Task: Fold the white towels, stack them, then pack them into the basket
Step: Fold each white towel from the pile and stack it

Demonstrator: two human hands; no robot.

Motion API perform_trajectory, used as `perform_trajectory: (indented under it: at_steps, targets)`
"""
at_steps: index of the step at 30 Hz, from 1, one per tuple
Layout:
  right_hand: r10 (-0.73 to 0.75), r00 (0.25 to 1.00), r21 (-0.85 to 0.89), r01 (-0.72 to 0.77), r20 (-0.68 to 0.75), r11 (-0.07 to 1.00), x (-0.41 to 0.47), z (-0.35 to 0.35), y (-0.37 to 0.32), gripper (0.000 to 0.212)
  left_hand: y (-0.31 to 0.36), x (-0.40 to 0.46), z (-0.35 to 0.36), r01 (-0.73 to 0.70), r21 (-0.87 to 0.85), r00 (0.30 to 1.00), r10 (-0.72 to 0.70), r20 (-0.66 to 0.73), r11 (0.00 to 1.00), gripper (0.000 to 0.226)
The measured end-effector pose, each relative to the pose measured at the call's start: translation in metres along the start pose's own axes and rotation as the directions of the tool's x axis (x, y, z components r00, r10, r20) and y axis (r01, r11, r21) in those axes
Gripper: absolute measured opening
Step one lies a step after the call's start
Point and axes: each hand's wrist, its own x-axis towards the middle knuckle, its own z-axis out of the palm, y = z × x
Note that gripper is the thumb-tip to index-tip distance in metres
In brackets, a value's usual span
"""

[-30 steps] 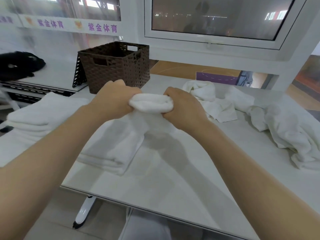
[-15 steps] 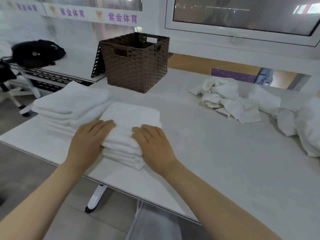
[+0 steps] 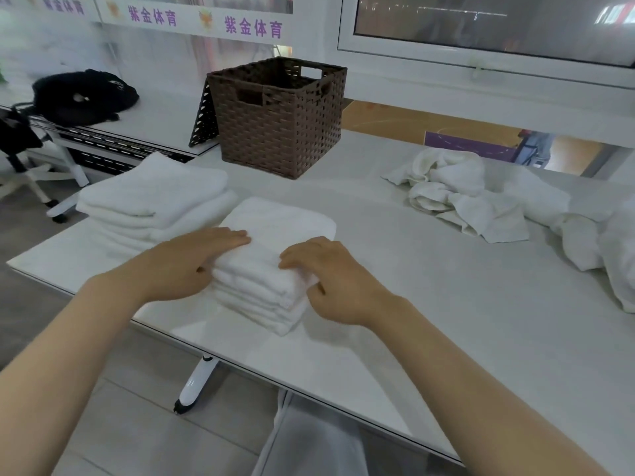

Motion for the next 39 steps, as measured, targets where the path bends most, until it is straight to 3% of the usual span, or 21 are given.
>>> perform_trajectory:
  at_steps: [2, 4, 6, 9, 13, 16, 21, 25, 29, 35, 39]
  targets:
    - [0.127, 0.988, 0.132, -0.114, -0.089, 0.985, 0.009, -0.011, 0.005, 0.049, 0.014, 0.008, -0.021, 0.083, 0.102, 0.996, -0.084, 0.010, 0.991, 0.067]
    - [0.257, 0.956, 0.157, -0.235, -0.141, 0.959, 0.019, -0.017, 0.009, 0.040, 0.029, 0.024, -0.036, 0.129, 0.208, 0.988, -0.107, -0.114, 0.970, 0.047]
    - [0.301, 0.950, 0.075, -0.295, -0.086, 0.953, 0.028, -0.014, 0.012, 0.037, 0.040, 0.046, -0.034, 0.112, 0.113, 0.975, -0.088, -0.203, 0.987, 0.039]
    - [0.304, 0.951, -0.098, -0.298, 0.056, 0.950, 0.034, -0.004, 0.013, 0.050, 0.054, 0.075, -0.011, 0.068, -0.039, 0.994, -0.071, -0.088, 0.997, 0.035]
    - [0.401, 0.904, -0.156, -0.379, 0.149, 0.912, 0.029, 0.009, 0.016, 0.056, 0.049, 0.080, 0.016, 0.148, -0.103, 0.989, -0.147, 0.014, 0.984, 0.044]
    - [0.467, 0.870, -0.144, -0.447, 0.161, 0.883, 0.025, 0.014, 0.018, 0.060, 0.045, 0.076, 0.021, 0.200, -0.014, 0.976, -0.198, 0.087, 0.980, 0.075]
    - [0.491, 0.857, -0.075, -0.486, 0.154, 0.871, 0.019, 0.014, 0.019, 0.066, 0.053, 0.081, 0.022, 0.312, 0.142, 0.937, -0.329, 0.121, 0.939, 0.063]
    - [0.453, 0.883, 0.049, -0.462, 0.124, 0.886, -0.009, 0.008, 0.024, 0.065, 0.063, 0.081, 0.019, 0.346, 0.194, 0.931, -0.362, 0.054, 0.918, 0.064]
    - [0.527, 0.842, 0.113, -0.538, 0.116, 0.835, -0.057, -0.002, 0.036, 0.060, 0.088, 0.076, 0.004, 0.392, 0.187, 0.915, -0.361, -0.180, 0.901, 0.044]
    - [0.707, 0.707, 0.106, -0.701, -0.027, 0.705, -0.130, -0.022, 0.061, 0.056, 0.159, 0.095, 0.005, 0.216, -0.007, 0.953, -0.213, -0.215, 0.976, 0.035]
    - [0.762, 0.633, 0.008, -0.768, -0.136, 0.640, -0.174, -0.042, 0.076, 0.053, 0.205, 0.121, 0.046, 0.067, -0.037, 0.993, -0.071, -0.099, 0.997, 0.034]
